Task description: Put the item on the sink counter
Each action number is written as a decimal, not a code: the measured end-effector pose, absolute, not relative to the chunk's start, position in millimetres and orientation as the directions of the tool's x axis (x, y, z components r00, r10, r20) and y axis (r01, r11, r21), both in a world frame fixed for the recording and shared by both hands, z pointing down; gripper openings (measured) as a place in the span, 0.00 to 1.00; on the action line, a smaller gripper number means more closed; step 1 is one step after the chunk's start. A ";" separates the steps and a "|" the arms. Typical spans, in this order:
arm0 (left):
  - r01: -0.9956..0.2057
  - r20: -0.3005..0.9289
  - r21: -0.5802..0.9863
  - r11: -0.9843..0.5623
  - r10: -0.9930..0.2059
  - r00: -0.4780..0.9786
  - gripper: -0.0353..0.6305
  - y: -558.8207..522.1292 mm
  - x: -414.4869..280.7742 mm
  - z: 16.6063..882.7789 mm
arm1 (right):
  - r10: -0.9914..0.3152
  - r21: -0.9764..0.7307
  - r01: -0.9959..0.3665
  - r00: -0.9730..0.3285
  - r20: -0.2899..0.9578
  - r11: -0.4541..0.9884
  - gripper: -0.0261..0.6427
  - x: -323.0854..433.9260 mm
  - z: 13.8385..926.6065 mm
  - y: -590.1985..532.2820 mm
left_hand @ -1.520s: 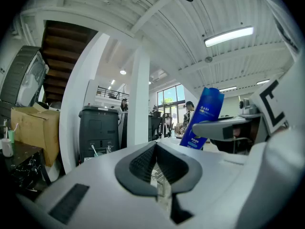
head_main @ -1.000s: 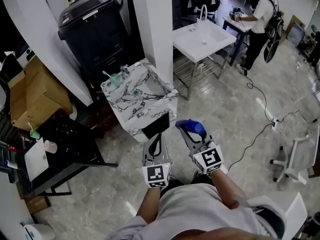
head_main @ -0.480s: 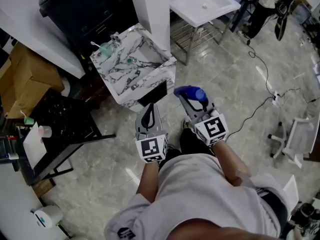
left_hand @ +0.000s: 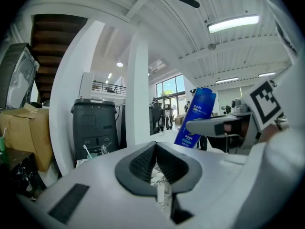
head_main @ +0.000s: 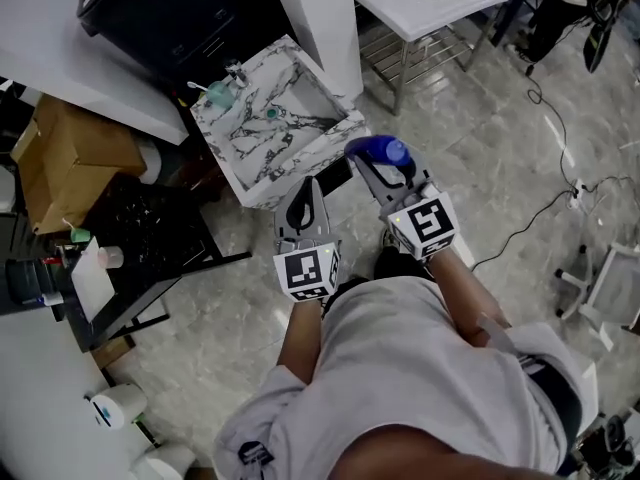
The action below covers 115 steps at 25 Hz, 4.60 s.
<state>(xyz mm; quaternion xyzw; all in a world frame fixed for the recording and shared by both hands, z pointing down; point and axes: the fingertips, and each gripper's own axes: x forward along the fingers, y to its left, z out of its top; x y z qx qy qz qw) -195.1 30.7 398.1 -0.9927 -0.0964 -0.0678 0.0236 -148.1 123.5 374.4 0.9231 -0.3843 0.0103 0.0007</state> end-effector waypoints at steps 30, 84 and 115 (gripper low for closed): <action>0.224 0.226 -0.023 -0.974 0.213 0.950 0.07 73.1 -46.3 428.4 | -0.760 -0.026 -0.760 0.646 0.068 -0.649 0.28 -11.8 413.7 150.2; -0.110 0.318 0.091 -0.990 -0.076 0.945 0.07 -134.8 138.8 487.7 | -0.924 0.058 -0.952 0.305 0.232 -0.300 0.28 220.4 449.9 -66.0; -0.563 0.499 0.154 -0.812 -0.428 0.754 0.07 -172.6 123.4 568.9 | -0.819 0.088 -0.947 -0.216 0.531 0.308 0.28 247.8 580.0 -159.1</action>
